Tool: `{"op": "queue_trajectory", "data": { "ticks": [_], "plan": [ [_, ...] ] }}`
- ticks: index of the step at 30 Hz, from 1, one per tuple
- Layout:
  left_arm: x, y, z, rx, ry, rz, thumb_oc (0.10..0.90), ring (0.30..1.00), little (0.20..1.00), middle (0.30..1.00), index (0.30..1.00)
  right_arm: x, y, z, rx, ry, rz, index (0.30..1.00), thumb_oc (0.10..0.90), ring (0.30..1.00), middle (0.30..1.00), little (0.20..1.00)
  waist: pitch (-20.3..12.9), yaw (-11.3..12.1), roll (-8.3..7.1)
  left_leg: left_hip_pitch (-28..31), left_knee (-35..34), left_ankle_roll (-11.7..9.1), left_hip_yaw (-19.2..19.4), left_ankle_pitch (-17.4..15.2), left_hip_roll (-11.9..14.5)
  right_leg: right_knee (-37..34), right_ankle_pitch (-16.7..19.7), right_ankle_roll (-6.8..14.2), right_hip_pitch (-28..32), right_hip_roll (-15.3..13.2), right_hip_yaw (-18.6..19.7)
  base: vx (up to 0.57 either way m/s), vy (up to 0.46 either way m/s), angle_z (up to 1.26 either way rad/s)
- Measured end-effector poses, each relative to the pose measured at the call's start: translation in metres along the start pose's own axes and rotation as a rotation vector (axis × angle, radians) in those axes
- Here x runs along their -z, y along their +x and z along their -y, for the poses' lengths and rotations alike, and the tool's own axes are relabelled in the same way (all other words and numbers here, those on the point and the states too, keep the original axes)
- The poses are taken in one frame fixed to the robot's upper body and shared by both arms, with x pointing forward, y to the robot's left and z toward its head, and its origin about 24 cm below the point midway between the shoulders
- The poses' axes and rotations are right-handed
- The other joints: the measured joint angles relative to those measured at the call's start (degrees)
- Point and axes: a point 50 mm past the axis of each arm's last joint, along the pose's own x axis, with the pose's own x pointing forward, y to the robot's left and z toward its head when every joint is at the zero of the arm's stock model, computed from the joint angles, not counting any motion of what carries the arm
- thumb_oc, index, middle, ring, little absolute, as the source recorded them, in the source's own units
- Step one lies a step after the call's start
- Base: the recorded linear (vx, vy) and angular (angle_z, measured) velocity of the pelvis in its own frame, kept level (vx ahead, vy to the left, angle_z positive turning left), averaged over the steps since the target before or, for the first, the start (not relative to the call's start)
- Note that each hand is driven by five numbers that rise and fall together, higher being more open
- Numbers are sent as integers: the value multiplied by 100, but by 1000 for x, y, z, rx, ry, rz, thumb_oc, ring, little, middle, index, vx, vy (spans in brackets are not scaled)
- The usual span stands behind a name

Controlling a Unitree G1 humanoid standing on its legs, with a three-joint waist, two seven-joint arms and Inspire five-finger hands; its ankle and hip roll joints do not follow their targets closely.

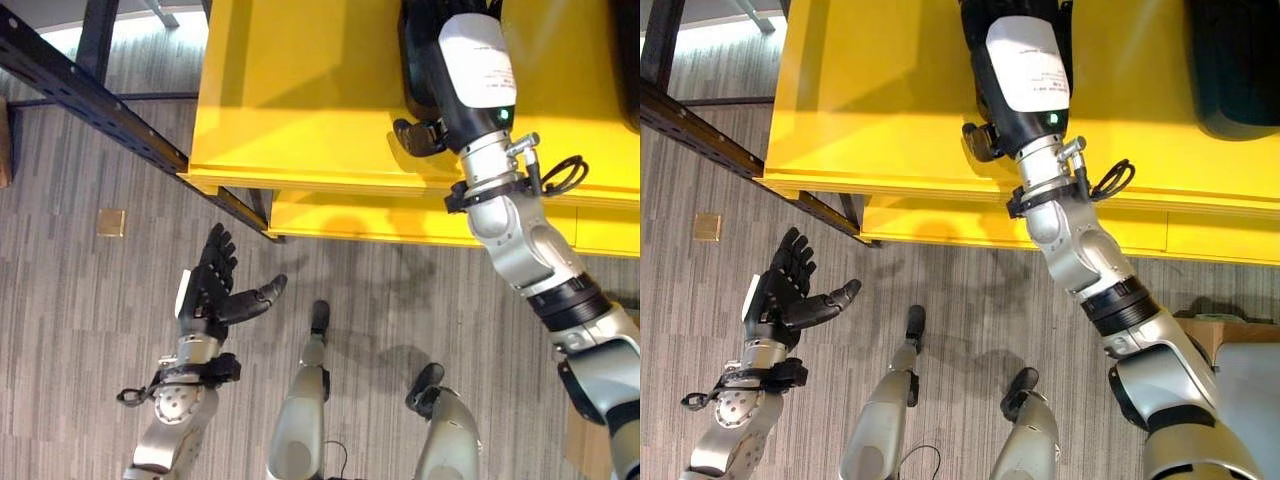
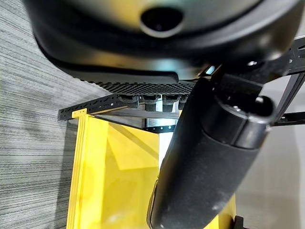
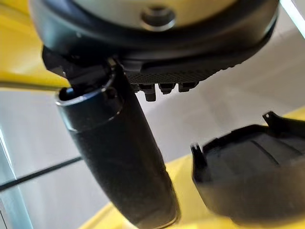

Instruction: Move parts from the plastic box to the shelf.

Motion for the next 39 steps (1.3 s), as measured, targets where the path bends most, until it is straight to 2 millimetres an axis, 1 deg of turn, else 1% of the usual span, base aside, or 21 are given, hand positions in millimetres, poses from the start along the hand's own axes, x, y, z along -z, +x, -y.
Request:
{"op": "queue_trajectory", "data": {
  "ticks": [1,6,8,11,12,14,15,18,19,20,24,25,29,31,32,33,35,36,37,39],
  "plan": [
    [-1,1,0,-1,0,4,900,1000,1000,1000,1000,-6,2,7,34,12,25,1000,900,1000,1000,1000,0,-6,0,11,1,0,3,0,0,1,0,0,9,0,2,0,0,0],
    [-1,1,-1,-6,2,5,900,1000,1000,1000,1000,-12,3,16,88,4,58,1000,900,1000,1000,1000,0,-2,0,104,-6,0,9,0,-5,0,0,0,84,-5,9,0,0,0],
    [-3,1,-2,-9,2,11,900,1000,1000,1000,1000,-18,3,22,123,8,90,1000,900,1000,1000,1000,-1,-16,0,117,-3,1,12,0,-2,1,0,0,93,-3,15,0,0,0],
    [-3,1,-2,-8,2,14,900,1000,1000,1000,1000,-20,-2,26,149,27,99,1000,900,1000,1000,1000,-5,-30,-8,134,-3,1,19,0,-2,11,0,0,100,-4,29,0,0,0],
    [-3,1,-2,-9,0,13,900,1000,1000,1000,1000,-18,-5,24,144,34,89,1000,900,1000,1000,1000,-6,-81,-10,164,-16,0,38,-2,1,11,1,0,117,-4,37,0,0,0],
    [-2,0,-1,-10,-4,8,900,1000,1000,1000,1000,-13,-21,14,122,80,37,1000,900,1000,1000,1000,-19,-99,-35,272,-48,-3,51,-9,3,-5,0,-1,207,-4,47,0,-6,-2],
    [-2,0,-1,-12,-4,8,900,1000,1000,1000,1000,-11,-32,8,100,116,11,1000,900,1000,1000,1000,-19,-151,-35,315,-92,-4,73,-9,4,-14,0,0,221,1,67,-3,-12,-6],
    [-2,1,0,-7,-3,2,900,1000,1000,1000,1000,-6,-44,1,71,161,-31,1000,900,1000,1000,1000,-18,-186,-36,374,-116,5,123,-2,17,-34,3,1,242,16,121,4,-3,-8],
    [-1,1,0,-6,0,-3,900,1000,1000,1000,1000,-4,-47,0,63,172,-45,1000,900,1000,1000,1000,-19,-207,-39,408,-116,4,137,-3,21,-44,4,3,260,23,139,15,-4,-6],
    [-1,0,0,-6,5,-4,900,1000,1000,1000,1000,-1,-51,-1,58,185,-61,1000,900,1000,1000,1000,-21,-306,-42,439,-121,3,137,-4,21,-61,5,5,298,32,145,16,-9,-4],
    [0,0,1,0,13,-9,900,1000,1000,1000,1000,4,-68,2,60,221,-104,1000,900,1000,1000,1000,-23,-345,-47,588,-126,9,161,-10,20,-149,16,20,463,46,149,7,-2,-1],
    [0,0,1,1,14,-8,900,1000,1000,1000,1000,6,-80,1,63,274,-137,1000,900,1000,1000,1000,-31,-428,-61,718,-141,14,202,-30,32,-228,25,36,602,71,161,29,-2,-8],
    [1,-2,0,2,16,-16,900,1000,1000,1000,1000,5,-105,-7,15,348,-180,1000,900,1000,1000,1000,-111,-544,-168,959,-217,-27,320,-101,94,-413,63,48,784,143,233,35,-11,-17],
    [4,-5,-1,11,21,-32,900,1000,1000,1000,1000,7,-124,-13,-46,378,-215,1000,900,1000,1000,1000,-215,-630,-286,1112,-270,-48,422,-137,150,-539,99,52,881,208,294,47,-12,-23],
    [6,-7,-2,13,22,-41,900,1000,1000,1000,1000,8,-134,-13,-64,394,-239,1000,900,1000,1000,1000,-279,-651,-303,1173,-313,-47,466,-136,176,-629,140,49,930,254,338,30,-11,-26],
    [7,-9,-2,24,33,-47,900,1000,1000,1000,1000,10,-144,-12,-81,393,-261,1000,900,1000,1000,1000,-343,-711,-302,1222,-313,-45,496,-157,198,-744,183,55,1010,295,344,25,-13,-22],
    [11,-14,-4,22,46,-68,900,1000,1000,1000,1000,14,-159,-12,-106,401,-309,1000,900,1000,1000,1000,-535,-877,-283,1283,-312,-47,591,-183,224,-936,277,71,1089,344,390,28,-21,-22],
    [15,-18,-2,15,34,-80,900,1000,1000,1000,1000,17,-170,-9,-105,418,-348,1000,900,1000,1000,1000,-663,-960,-230,1383,-313,-51,627,-187,225,-1084,344,83,1235,377,398,40,-43,-27],
    [16,-18,-2,8,25,-83,900,1000,1000,1000,1000,19,-174,-9,-122,418,-358,1000,900,1000,1000,1000,-750,-1049,-221,1424,-313,-69,706,-216,240,-1121,367,93,1244,395,476,39,-45,-22],
    [19,-22,-3,1,24,-97,900,1000,1000,1000,1000,19,-184,-10,-153,429,-378,1000,900,1000,1000,1000,-916,-1130,-187,1532,-314,-53,771,-264,254,-1137,368,92,1288,413,541,-17,-78,-22]
  ]
}}
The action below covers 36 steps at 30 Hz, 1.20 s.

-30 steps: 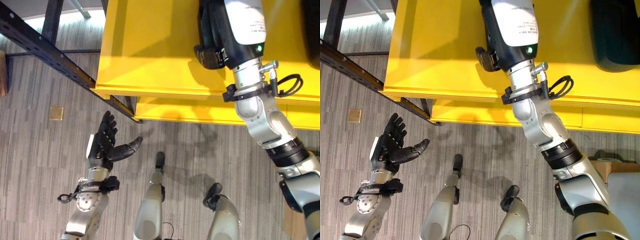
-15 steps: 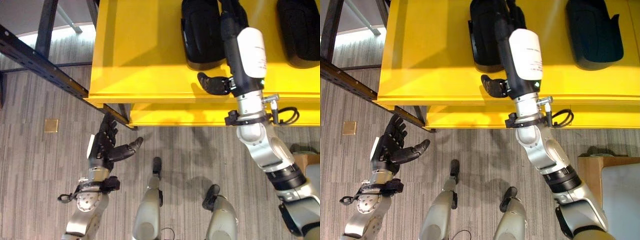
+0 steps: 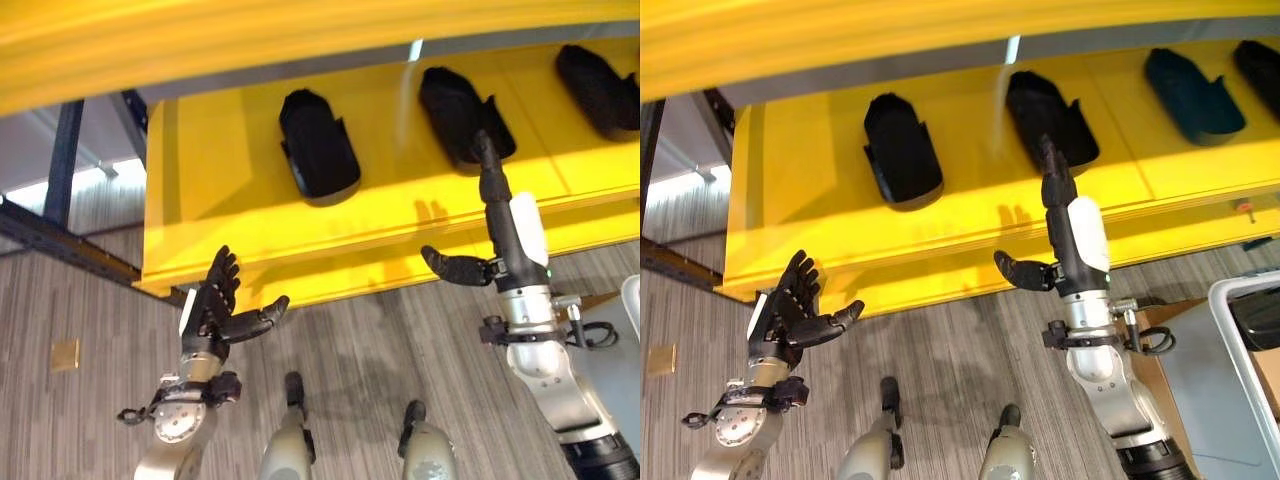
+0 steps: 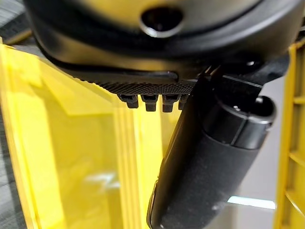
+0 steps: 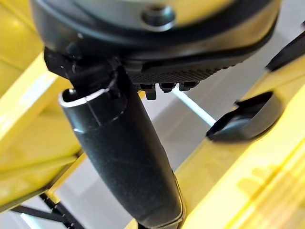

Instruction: Move parts from the plastic box to the shelf.

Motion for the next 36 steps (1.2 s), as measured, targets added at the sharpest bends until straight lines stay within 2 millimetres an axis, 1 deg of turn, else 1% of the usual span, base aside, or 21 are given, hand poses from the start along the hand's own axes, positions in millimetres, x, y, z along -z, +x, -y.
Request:
{"op": "queue_trajectory", "data": {
  "ticks": [2,6,7,8,9,10,11,12,13,14,15,16,17,19,20,21,22,26,32,34,36],
  "plan": [
    [-1,2,3,13,-2,6,900,1000,1000,1000,1000,2,-3,1,-14,-10,-5,1000,900,1000,1000,1000,-74,-115,106,-8,-2,-39,-28,-17,69,55,-6,-27,-9,67,1,-34,-111,-2],
    [4,1,11,52,-17,-10,900,1000,1000,1000,1000,5,-5,10,-61,-58,18,1000,900,1000,1000,1000,-224,-133,349,0,-29,-52,17,-164,300,177,-76,-175,-31,297,-37,-27,-146,1],
    [4,0,12,47,-26,-12,900,1000,1000,1000,1000,4,-5,12,-69,-71,30,1000,900,1000,1000,1000,-234,-124,363,26,-29,-15,140,-323,380,227,-108,-251,-32,344,-45,-55,-259,-2],
    [6,0,13,32,-44,-14,900,1000,1000,1000,1000,2,-3,14,-70,-74,48,1000,900,1000,1000,1000,-241,-95,368,86,26,48,280,-670,511,298,-188,-425,-73,490,-62,-40,-260,-9],
    [6,-1,11,22,-44,-15,900,1000,1000,1000,1000,-1,-1,12,-71,-64,61,1000,900,1000,1000,1000,-240,-94,379,26,193,63,210,-704,616,437,-356,-654,-160,640,-10,-19,-190,-21],
    [8,-1,10,17,-46,-23,900,1000,1000,1000,1000,-3,-1,11,-73,-59,75,1000,900,1000,1000,1000,-269,-7,422,-94,350,198,17,-572,719,516,-460,-642,-180,751,110,95,-101,-6],
    [17,0,15,26,-58,-55,900,1000,1000,1000,1000,-2,-4,13,-66,-55,70,1000,900,1000,1000,1000,-331,-21,326,-167,449,213,-23,-994,710,527,-461,-745,-235,642,-69,81,-47,12],
    [20,0,18,40,-59,-69,900,1000,1000,1000,1000,-1,-4,14,-59,-56,65,1000,900,1000,1000,1000,-342,-31,250,-271,614,154,-139,-765,491,463,-455,-784,-295,617,9,113,-97,29],
    [22,0,25,56,-73,-70,900,1000,1000,1000,1000,0,-4,16,-47,-59,62,1000,900,1000,1000,1000,-338,-7,241,-375,945,54,-469,-552,209,359,-354,-772,-329,563,26,117,-90,-1],
    [26,-1,29,70,-84,-86,900,1000,1000,1000,1000,1,-4,16,-45,-60,57,1000,900,1000,1000,1000,-353,115,267,-179,738,-82,-857,-491,-136,307,-278,-746,-374,571,113,197,-59,-2],
    [23,-4,25,70,-60,-84,900,1000,1000,1000,1000,-1,3,-1,-14,49,40,1000,900,1000,1000,1000,-245,40,91,-761,1891,-161,-1341,-535,-343,7,-131,-819,-342,835,366,166,-16,-72],
    [21,-3,21,55,-54,-74,900,1000,1000,1000,1000,-1,6,-13,-12,116,18,1000,900,1000,1000,1000,-184,363,-206,-850,2083,-197,-2068,-947,-623,-159,53,-847,-360,795,788,117,102,-134],
    [26,-5,19,39,-55,-92,900,1000,1000,1000,1000,-4,8,-21,-31,149,19,1000,900,1000,1000,1000,-207,645,-347,-756,1640,-163,-2418,-1134,-721,-469,278,-824,-309,892,1108,97,131,-172],
    [32,-6,19,26,-58,-120,900,1000,1000,1000,1000,-8,9,-22,-39,165,43,1000,900,1000,1000,1000,-209,589,-166,-715,1227,-120,-2229,-1079,-661,-820,423,-743,-81,1071,1158,198,216,-115],
    [31,-4,16,25,-51,-112,900,1000,1000,1000,1000,-4,6,-18,-26,172,21,1000,900,1000,1000,1000,-290,451,-29,-427,1061,46,-1669,-1023,-674,-871,361,-581,37,1161,1301,240,239,-94],
    [24,4,16,28,-45,-81,900,1000,1000,1000,1000,-1,4,-15,-12,175,1,1000,900,1000,1000,1000,-317,325,-186,-252,851,140,-1331,-893,-798,-1049,400,-488,91,924,1420,208,220,-103],
    [23,4,15,28,-38,-79,900,1000,1000,1000,1000,-2,5,-15,-18,181,1,1000,900,1000,1000,1000,-348,366,-240,-99,677,205,-1161,-847,-856,-1108,403,-482,101,823,1522,96,118,-71],
    [11,11,7,9,-21,-26,900,1000,1000,1000,1000,-10,5,-17,-47,198,35,1000,900,1000,1000,1000,-379,306,-342,197,276,395,-783,-614,-1140,-1538,806,-98,311,483,1578,65,93,-34],
    [16,5,4,-16,-18,-48,900,1000,1000,1000,1000,-12,3,-27,-109,219,33,1000,900,1000,1000,1000,-338,329,-434,498,176,494,-295,-678,-1089,-1516,864,-30,248,542,1850,26,90,-49],
    [15,6,4,-12,-12,-46,900,1000,1000,1000,1000,-13,4,-29,-106,228,31,1000,900,1000,1000,1000,-219,290,-505,730,212,494,137,-828,-983,-1017,870,-32,-59,627,1754,38,80,-111],
    [13,7,1,-2,13,-46,900,1000,1000,1000,1000,-15,9,-32,-96,244,40,1000,900,1000,1000,1000,-73,307,-508,825,312,550,436,-1018,-879,-605,916,-55,-289,539,1193,62,-72,-84]
  ]
}}
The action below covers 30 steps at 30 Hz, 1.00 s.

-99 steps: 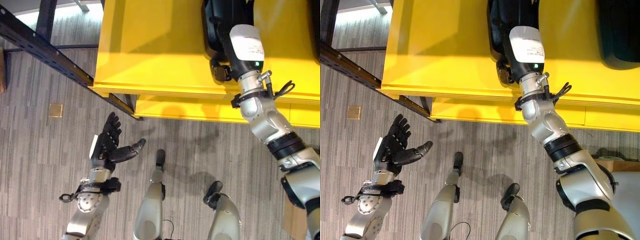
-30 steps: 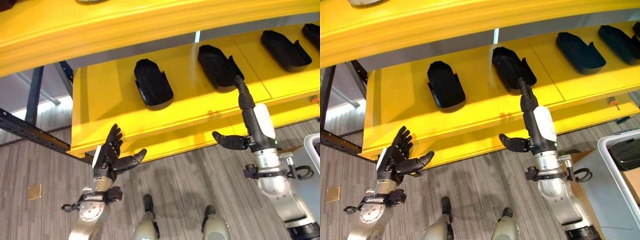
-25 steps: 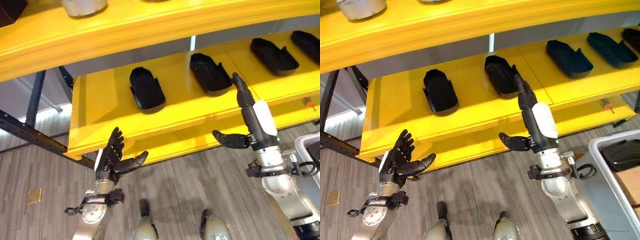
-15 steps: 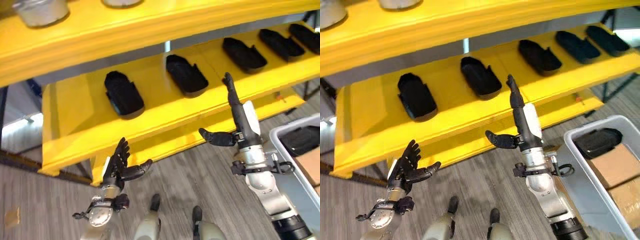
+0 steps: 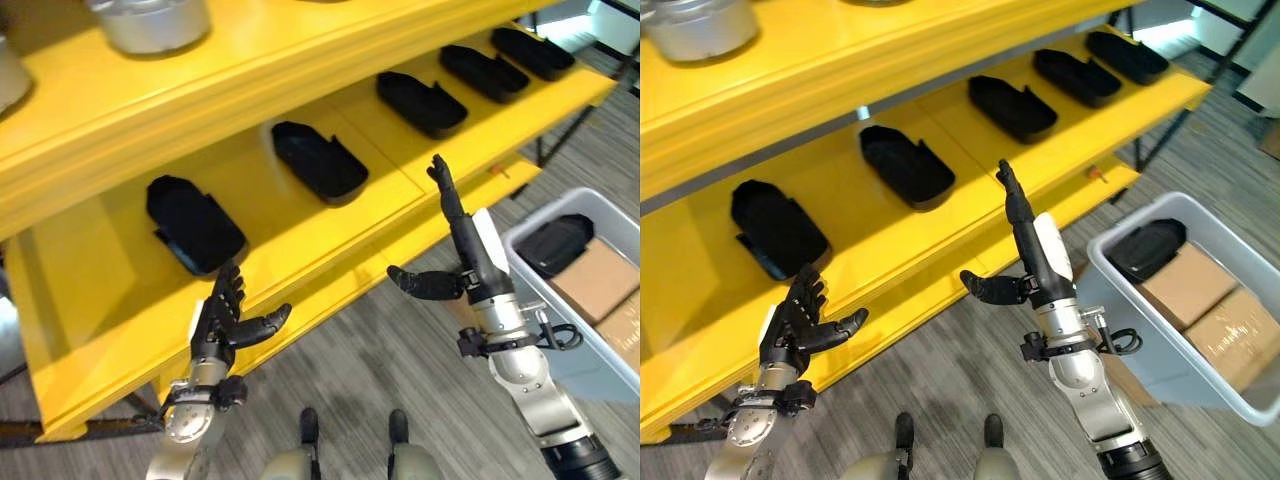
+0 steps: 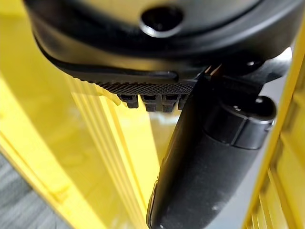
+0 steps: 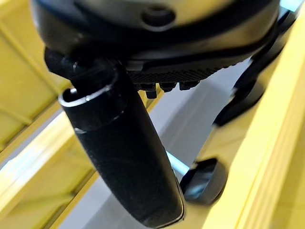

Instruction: Move parts from the plastic box to the shelf.

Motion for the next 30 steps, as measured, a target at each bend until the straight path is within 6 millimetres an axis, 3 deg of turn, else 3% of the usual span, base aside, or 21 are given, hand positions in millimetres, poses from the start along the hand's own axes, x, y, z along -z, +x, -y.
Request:
{"op": "queue_trajectory", "data": {
  "ticks": [1,2,3,4,5,7,8,9,11,12,13,16,20,22,23,24,25,26,27,28,30],
  "plan": [
    [-1,1,1,8,2,3,900,1000,1000,1000,1000,1,0,-1,1,-1,-7,1000,900,1000,1000,1000,43,-104,59,37,5,10,84,-1,16,-65,-90,-36,-38,-177,-367,63,-160,-68],
    [-2,2,2,5,-4,9,900,1000,1000,1000,1000,3,6,-4,-19,-8,-4,1000,900,1000,1000,1000,47,-110,80,97,-38,-17,378,21,67,-184,-103,-92,-50,-648,-1084,134,-291,-67],
    [-3,3,1,4,-1,16,900,1000,1000,1000,1000,2,11,-6,-31,-11,6,1000,900,1000,1000,1000,84,-104,146,62,-14,-56,479,-8,136,-365,0,-27,-97,-927,-1249,188,-318,-80],
    [-4,4,0,-4,-1,21,900,1000,1000,1000,1000,1,15,-10,-45,-13,17,1000,900,1000,1000,1000,107,-97,184,37,5,-105,547,-10,193,-497,128,44,-154,-1178,-1367,332,-439,-85],
    [-4,6,-3,-16,2,18,900,1000,1000,1000,1000,-1,19,-14,-90,-43,33,1000,900,1000,1000,1000,111,-14,188,-27,44,-335,755,-63,301,-1033,530,346,-164,-1623,-1705,236,-270,-75],
    [-5,9,-1,-12,7,27,900,1000,1000,1000,1000,8,8,-14,-109,-60,-15,1000,900,1000,1000,1000,99,-28,94,0,22,-559,572,80,412,-1270,703,469,270,-1475,-1524,184,-214,9],
    [-8,12,0,-2,20,40,900,1000,1000,1000,1000,14,-1,-15,-115,-59,-57,1000,900,1000,1000,1000,56,-97,-88,11,15,-681,399,147,415,-1223,731,444,596,-1327,-1441,186,-227,71],
    [-4,13,9,-8,-16,39,900,1000,1000,1000,1000,18,-2,-11,-125,-85,-76,1000,900,1000,1000,1000,136,-112,162,46,-54,-755,275,219,635,-1249,840,339,696,-1064,-1492,192,-258,34],
    [-2,8,20,6,-63,35,900,1000,1000,1000,1000,25,-6,-2,-119,-120,-113,1000,900,1000,1000,1000,147,-178,503,23,-94,-718,136,411,1061,-897,532,76,534,-635,-1605,133,-260,-5],
    [-1,7,22,12,-65,29,900,1000,1000,1000,1000,28,-8,0,-121,-129,-134,1000,900,1000,1000,1000,142,-257,513,41,-76,-593,114,559,1148,-762,374,9,533,-561,-1615,86,-247,4],
    [-2,8,23,17,-67,34,900,1000,1000,1000,1000,31,-11,3,-119,-142,-148,1000,900,1000,1000,1000,141,-322,513,27,5,-594,16,693,1243,-627,228,-28,537,-496,-1632,103,-232,7],
    [-13,19,30,48,-70,83,900,1000,1000,1000,1000,41,-18,18,-75,-190,-196,1000,900,1000,1000,1000,126,-516,530,-189,116,-730,-78,1165,1493,-333,-164,-211,529,-323,-1876,133,-222,35],
    [-20,22,28,56,-51,107,900,1000,1000,1000,1000,43,-21,24,-42,-197,-214,1000,900,1000,1000,1000,81,-449,534,-358,224,-836,-170,1933,1834,51,-571,-523,326,-22,-1918,154,-234,-5],
    [-19,21,27,47,-56,102,900,1000,1000,1000,1000,43,-21,25,-35,-196,-214,1000,900,1000,1000,1000,66,-311,505,-625,867,-843,-638,2130,1893,108,-741,-706,284,96,-1774,168,-186,-42],
    [-17,19,28,46,-60,95,900,1000,1000,1000,1000,43,-21,25,-34,-195,-214,1000,900,1000,1000,1000,63,-207,495,-832,1451,-881,-947,2097,1878,92,-735,-868,306,164,-1609,176,-109,-70],
    [-12,16,29,48,-65,78,900,1000,1000,1000,1000,44,-25,25,-29,-183,-224,1000,900,1000,1000,1000,44,-133,384,-1269,2355,-1237,-1267,1543,1626,-69,-689,-971,382,153,-1434,201,-22,-65],
    [-11,14,29,56,-65,72,900,1000,1000,1000,1000,44,-29,25,-20,-168,-238,1000,900,1000,1000,1000,-37,-124,356,-1470,2568,-1177,-1279,1019,1418,-197,-663,-1004,399,149,-1389,244,48,-56],
    [-11,11,29,55,-65,72,900,1000,1000,1000,1000,45,-33,23,-7,-148,-251,1000,900,1000,1000,1000,-65,-83,249,-1575,2297,-1001,-1231,429,1087,-366,-626,-985,439,174,-1235,254,130,-43],
    [-10,11,28,53,-66,72,900,1000,1000,1000,1000,45,-34,22,-3,-140,-255,1000,900,1000,1000,1000,-70,-47,234,-1598,2017,-890,-1229,250,907,-443,-613,-983,472,198,-1178,273,146,-66],
    [-8,9,27,50,-64,60,900,1000,1000,1000,1000,46,-34,19,3,-117,-260,1000,900,1000,1000,1000,-77,36,219,-1642,1233,-805,-1215,171,782,-574,-573,-935,520,336,-1027,269,153,-77],
    [4,5,22,30,-52,7,900,1000,1000,1000,1000,46,-37,2,6,-19,-284,1000,900,1000,1000,1000,-97,76,251,-1743,-145,-842,-1248,323,882,-1007,-440,-851,924,744,-885,315,177,-89]
  ]
}}
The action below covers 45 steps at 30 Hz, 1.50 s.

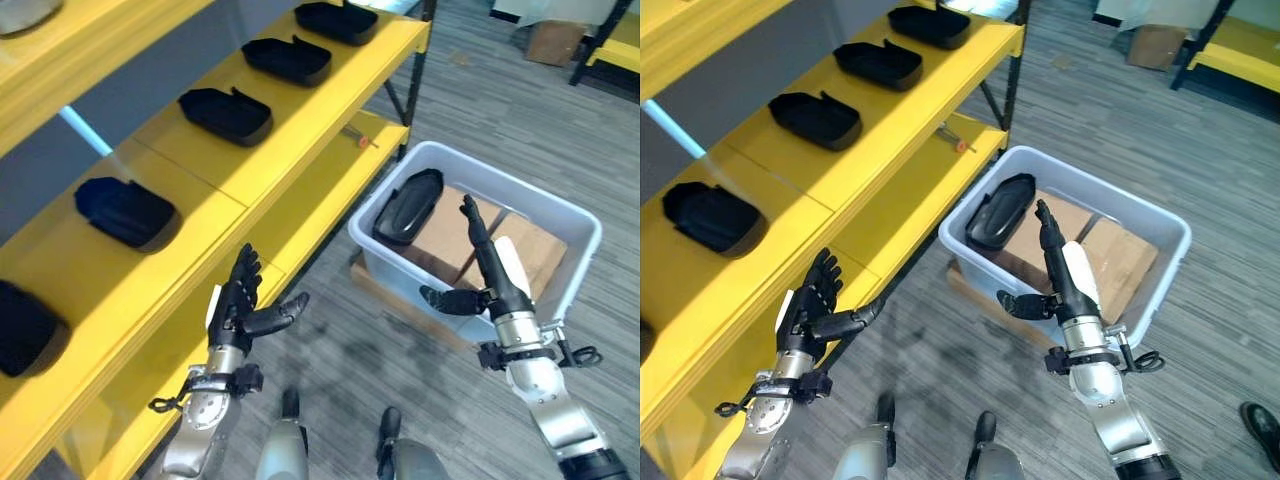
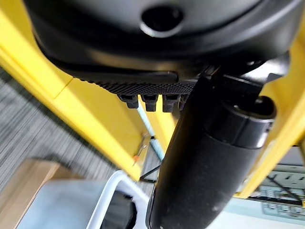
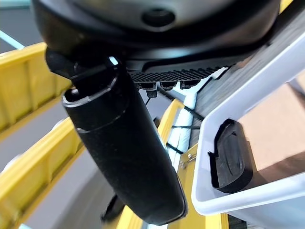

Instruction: Move parts from the plastic box to the shelf.

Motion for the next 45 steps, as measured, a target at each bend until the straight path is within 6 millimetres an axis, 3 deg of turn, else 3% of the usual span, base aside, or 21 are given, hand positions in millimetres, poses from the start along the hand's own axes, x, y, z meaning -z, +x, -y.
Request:
{"op": "queue_trajectory", "data": {
  "ticks": [2,4,6,7,8,9,12,16,20,21,22,23,25,28,31,32,33,36,38,43,45],
  "plan": [
    [11,-3,-5,-20,12,-51,900,1000,1000,1000,1000,-2,-2,-14,-33,61,-8,1000,900,1000,1000,1000,-1,48,9,-44,-189,-51,-155,83,-53,-255,19,61,288,150,304,268,204,-96],
    [19,-7,-8,-32,19,-89,900,1000,1000,1000,1000,-4,-2,-24,-73,122,-10,1000,900,1000,1000,1000,-9,173,41,116,-104,75,-474,141,-159,-284,24,105,422,163,718,225,222,-121],
    [24,-14,-10,-39,21,-115,900,1000,1000,1000,1000,-7,-3,-25,-114,142,-2,1000,900,1000,1000,1000,-65,172,209,444,59,265,-110,39,-122,-313,-70,316,641,184,1021,181,181,-84],
    [24,-14,-10,-26,33,-122,900,1000,1000,1000,1000,-6,-5,-23,-116,150,-6,1000,900,1000,1000,1000,-99,2,269,583,33,366,40,657,-151,-272,-237,510,817,88,1027,179,218,-39],
    [9,-5,-8,2,52,-59,900,1000,1000,1000,1000,-6,-5,-23,-115,170,-9,1000,900,1000,1000,1000,-169,-7,-15,663,3,511,313,641,-532,-27,-413,627,677,-421,910,266,337,-23],
    [3,-1,-8,19,67,-36,900,1000,1000,1000,1000,-7,-4,-23,-122,173,-1,1000,900,1000,1000,1000,-186,5,-59,698,-21,571,377,651,-682,22,-411,642,643,-579,900,155,207,-20],
    [-12,8,-9,58,99,16,900,1000,1000,1000,1000,-13,-2,-31,-161,206,21,1000,900,1000,1000,1000,-188,42,-63,945,-156,812,660,554,-987,103,-334,832,627,-965,912,97,152,-27],
    [-20,10,-11,63,110,57,900,1000,1000,1000,1000,-20,1,-38,-179,243,48,1000,900,1000,1000,1000,-189,82,-111,1155,-157,993,1056,275,-1152,209,-54,1035,474,-1124,910,107,178,-54],
    [-17,8,-9,72,109,42,900,1000,1000,1000,1000,-15,-2,-36,-168,238,28,1000,900,1000,1000,1000,-176,-123,-92,1230,-120,1140,1156,145,-1095,1414,-74,1066,-154,-1152,910,71,174,-21],
    [-15,7,-9,71,111,33,900,1000,1000,1000,1000,-14,-4,-36,-168,236,19,1000,900,1000,1000,1000,-155,-186,-74,1325,-148,1228,1205,94,-1074,2283,-52,1085,-594,-1216,826,169,127,-37],
    [-11,6,-10,65,116,18,900,1000,1000,1000,1000,-11,-7,-37,-172,236,6,1000,900,1000,1000,1000,-128,-199,-83,1494,-158,1336,1323,-22,-1088,2894,-225,1123,-996,-1447,570,202,50,-56],
    [-9,3,-12,55,117,5,900,1000,1000,1000,1000,-11,-9,-38,-180,237,4,1000,900,1000,1000,1000,-100,-184,-62,1608,-157,1355,1451,-119,-1121,2901,-328,1127,-1201,-1597,248,210,-17,-68],
    [-8,2,-13,50,116,1,900,1000,1000,1000,1000,-13,-8,-38,-178,238,15,1000,900,1000,1000,1000,-46,-254,-50,1693,-145,1238,1587,-285,-1192,1824,-122,1080,-1488,-1738,-363,225,-100,-37],
    [-6,4,-14,32,103,-1,900,1000,1000,1000,1000,-12,-7,-37,-178,231,13,1000,900,1000,1000,1000,-10,-351,-87,1691,-134,1124,1626,-369,-1284,-161,812,1288,-1615,-1837,-671,236,-156,5],
    [1,0,-12,2,67,-19,900,1000,1000,1000,1000,-11,-9,-37,-170,231,4,1000,900,1000,1000,1000,2,-341,-131,1834,-56,951,1492,-454,-1210,-503,1326,1010,-1415,-1800,-681,244,-195,31],
    [1,0,-10,3,61,-21,900,1000,1000,1000,1000,-10,-9,-37,-170,231,-1,1000,900,1000,1000,1000,-9,-351,-294,2019,-42,724,1242,-542,-1191,-354,1350,972,-858,-1623,-600,297,-284,81],
    [2,0,-7,3,46,-18,900,1000,1000,1000,1000,-11,-6,-34,-164,220,10,1000,900,1000,1000,1000,14,-343,-212,2007,-8,627,1154,-554,-1062,-406,1587,646,-796,-1500,-545,156,-176,67],
    [0,-4,-3,9,30,-11,900,1000,1000,1000,1000,-16,5,-27,-148,194,49,1000,900,1000,1000,1000,23,-339,127,1965,-30,434,1149,-432,-531,-294,1338,339,-797,-971,-768,84,-148,10],
    [-4,-1,-1,18,28,9,900,1000,1000,1000,1000,-18,11,-18,-131,169,68,1000,900,1000,1000,1000,26,-401,146,1969,11,249,1120,-265,-285,-246,1169,262,-749,-777,-852,47,-127,-5],
    [-16,9,4,37,21,61,900,1000,1000,1000,1000,-18,14,-7,-54,181,66,1000,900,1000,1000,1000,33,-581,173,1829,213,154,1104,-211,-126,-193,925,219,-763,-625,-885,37,-151,4],
    [-22,14,5,42,21,89,900,1000,1000,1000,1000,-17,14,-9,-47,210,59,1000,900,1000,1000,1000,44,-491,109,1275,1154,54,976,-282,-127,40,768,186,-940,-672,-866,28,-106,2]
  ]
}}
